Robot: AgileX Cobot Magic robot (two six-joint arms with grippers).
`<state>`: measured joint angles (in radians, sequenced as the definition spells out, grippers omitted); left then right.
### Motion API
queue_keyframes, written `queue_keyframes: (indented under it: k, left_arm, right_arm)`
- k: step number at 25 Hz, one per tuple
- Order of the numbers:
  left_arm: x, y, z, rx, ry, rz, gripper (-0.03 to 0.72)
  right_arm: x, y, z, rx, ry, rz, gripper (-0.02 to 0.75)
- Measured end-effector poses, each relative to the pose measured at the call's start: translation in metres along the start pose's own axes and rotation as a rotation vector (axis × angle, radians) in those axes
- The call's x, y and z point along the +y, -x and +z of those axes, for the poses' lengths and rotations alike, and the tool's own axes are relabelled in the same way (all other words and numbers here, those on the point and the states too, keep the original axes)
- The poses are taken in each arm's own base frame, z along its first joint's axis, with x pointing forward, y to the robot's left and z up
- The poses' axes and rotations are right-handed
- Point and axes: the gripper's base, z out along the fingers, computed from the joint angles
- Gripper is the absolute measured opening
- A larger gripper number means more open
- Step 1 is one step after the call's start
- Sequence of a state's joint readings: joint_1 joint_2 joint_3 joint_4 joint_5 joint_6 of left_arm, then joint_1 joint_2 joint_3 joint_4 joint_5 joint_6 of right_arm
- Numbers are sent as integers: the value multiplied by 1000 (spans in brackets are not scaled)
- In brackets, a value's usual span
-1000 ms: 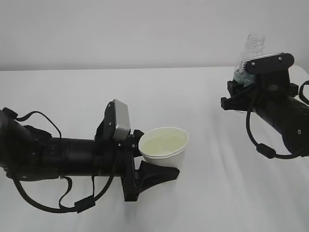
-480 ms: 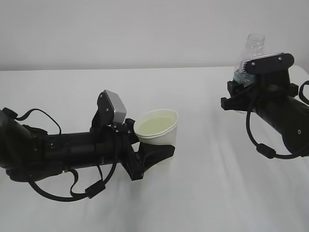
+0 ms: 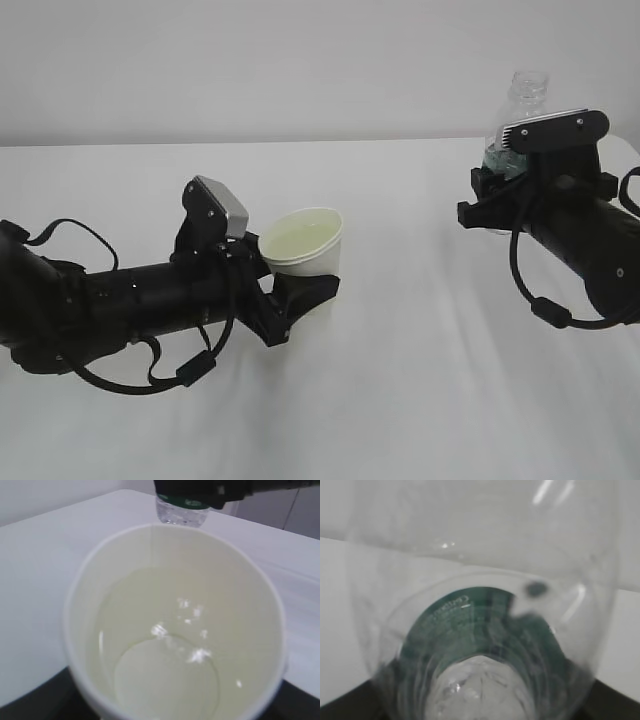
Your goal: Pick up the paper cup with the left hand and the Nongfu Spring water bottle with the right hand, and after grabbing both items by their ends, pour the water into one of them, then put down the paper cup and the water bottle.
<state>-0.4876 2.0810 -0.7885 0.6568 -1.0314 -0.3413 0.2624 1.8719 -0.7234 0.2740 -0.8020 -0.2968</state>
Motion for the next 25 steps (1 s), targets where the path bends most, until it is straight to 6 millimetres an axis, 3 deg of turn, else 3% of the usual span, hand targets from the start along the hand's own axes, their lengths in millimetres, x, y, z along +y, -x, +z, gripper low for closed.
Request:
queue_keyframes:
  k: [25]
  left_arm:
    - [74,-2,-41,-26,295,-50,473]
  right_arm:
    - [0,-1,0,13,2,1,445]
